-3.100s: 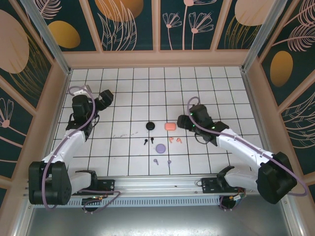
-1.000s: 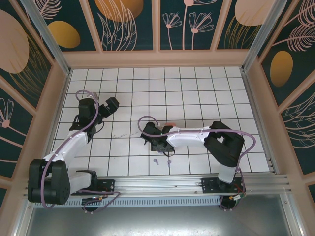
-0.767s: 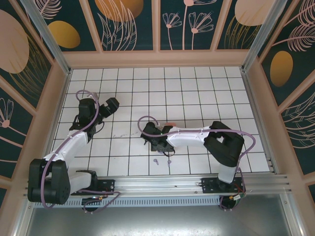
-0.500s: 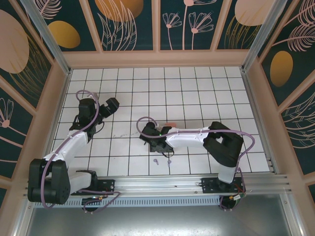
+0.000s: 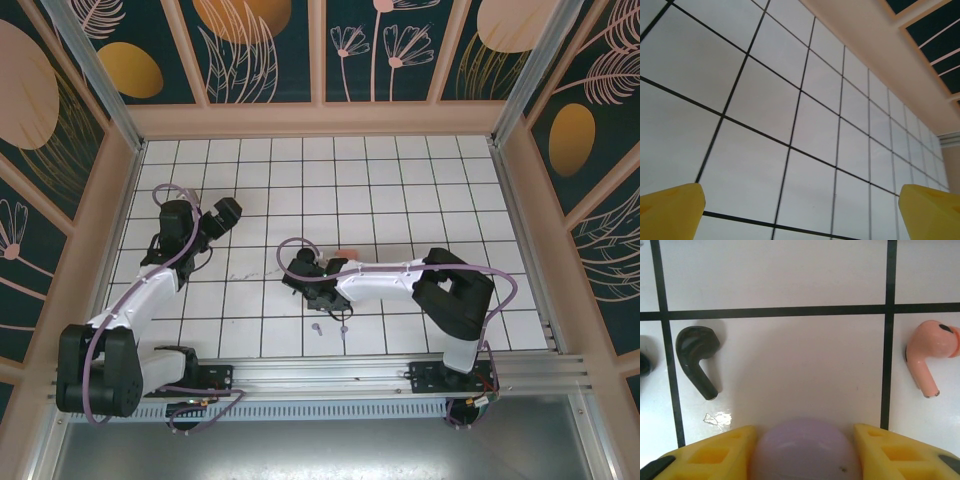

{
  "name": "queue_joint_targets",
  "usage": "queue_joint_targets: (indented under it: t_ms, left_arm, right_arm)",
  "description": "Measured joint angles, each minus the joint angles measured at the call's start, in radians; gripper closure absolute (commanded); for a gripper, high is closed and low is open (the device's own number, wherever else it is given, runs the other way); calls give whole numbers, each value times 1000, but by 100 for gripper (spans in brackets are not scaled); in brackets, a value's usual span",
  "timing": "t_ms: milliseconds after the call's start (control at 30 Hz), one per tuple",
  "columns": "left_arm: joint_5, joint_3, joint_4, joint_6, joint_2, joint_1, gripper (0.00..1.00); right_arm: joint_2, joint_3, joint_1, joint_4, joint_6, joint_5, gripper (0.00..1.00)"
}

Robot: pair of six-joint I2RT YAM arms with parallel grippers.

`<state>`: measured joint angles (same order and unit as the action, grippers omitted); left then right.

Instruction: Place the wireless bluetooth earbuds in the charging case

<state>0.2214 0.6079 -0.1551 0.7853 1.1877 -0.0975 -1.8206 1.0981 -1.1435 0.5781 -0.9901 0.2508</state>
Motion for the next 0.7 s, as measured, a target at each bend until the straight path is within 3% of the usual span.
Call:
queue_joint_targets:
  t_ms: [333,533,700]
  left_arm:
    - [115,-63,-159,58,-80,0,1]
    - [216,-181,-366,102,-61,-32,1]
    - [239,-241,-492,116,-52,-86,5]
  right_arm:
    - [71,73,33,-18,14,-19,57]
    - [145,151,235,-126,39,-79,57]
    - [146,198,383,-185,25,-141,57]
